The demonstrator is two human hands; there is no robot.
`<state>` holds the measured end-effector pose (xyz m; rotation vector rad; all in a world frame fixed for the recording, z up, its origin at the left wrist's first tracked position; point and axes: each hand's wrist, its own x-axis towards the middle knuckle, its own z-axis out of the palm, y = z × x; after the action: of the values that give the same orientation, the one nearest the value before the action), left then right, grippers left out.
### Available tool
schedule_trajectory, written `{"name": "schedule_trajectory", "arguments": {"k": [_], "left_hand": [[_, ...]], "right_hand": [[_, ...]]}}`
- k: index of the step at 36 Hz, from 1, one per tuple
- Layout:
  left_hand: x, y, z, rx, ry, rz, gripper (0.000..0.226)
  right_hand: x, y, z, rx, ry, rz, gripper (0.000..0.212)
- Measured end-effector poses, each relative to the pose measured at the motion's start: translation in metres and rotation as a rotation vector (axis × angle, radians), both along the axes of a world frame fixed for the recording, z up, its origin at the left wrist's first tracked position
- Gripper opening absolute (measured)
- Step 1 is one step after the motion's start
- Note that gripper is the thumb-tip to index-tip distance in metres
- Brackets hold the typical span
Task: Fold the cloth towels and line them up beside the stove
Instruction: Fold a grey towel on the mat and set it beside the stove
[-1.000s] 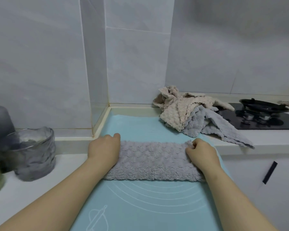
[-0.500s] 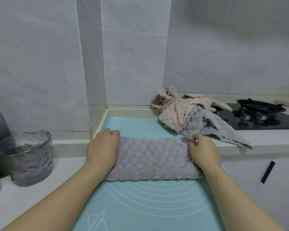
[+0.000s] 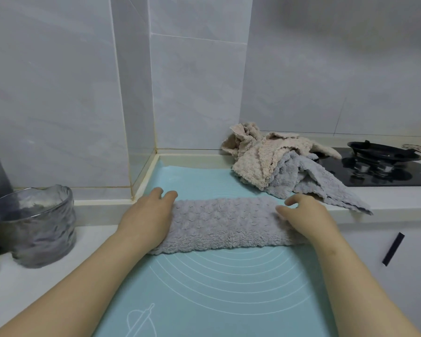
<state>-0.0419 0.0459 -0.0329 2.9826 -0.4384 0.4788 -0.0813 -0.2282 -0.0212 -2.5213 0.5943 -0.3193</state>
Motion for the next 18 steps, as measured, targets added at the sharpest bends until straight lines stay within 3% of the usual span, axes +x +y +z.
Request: {"name": "schedule_trajectory", "arguments": {"k": [4,9,18], "left_hand": [[-0.0066,0.0077,0.0031,-0.054,0.057,0.031,0.036],[-0.0048,0.0101,0.0032,-0.175,0.019,0.023,0.036],[0.0001,0.0073,-0.0036,-0.196,0.002,0.035,0.037]], "right_hand": [[-0.0012,0.0044,-0.0015,0.061,0.017,0.054,0.016],[-0.0013,0.0031,-0.0012,0.083,0.026,0.049,0.02],[0.0012,-0.0014,-0.0046,0.096,0.032,0.079,0.015]]}}
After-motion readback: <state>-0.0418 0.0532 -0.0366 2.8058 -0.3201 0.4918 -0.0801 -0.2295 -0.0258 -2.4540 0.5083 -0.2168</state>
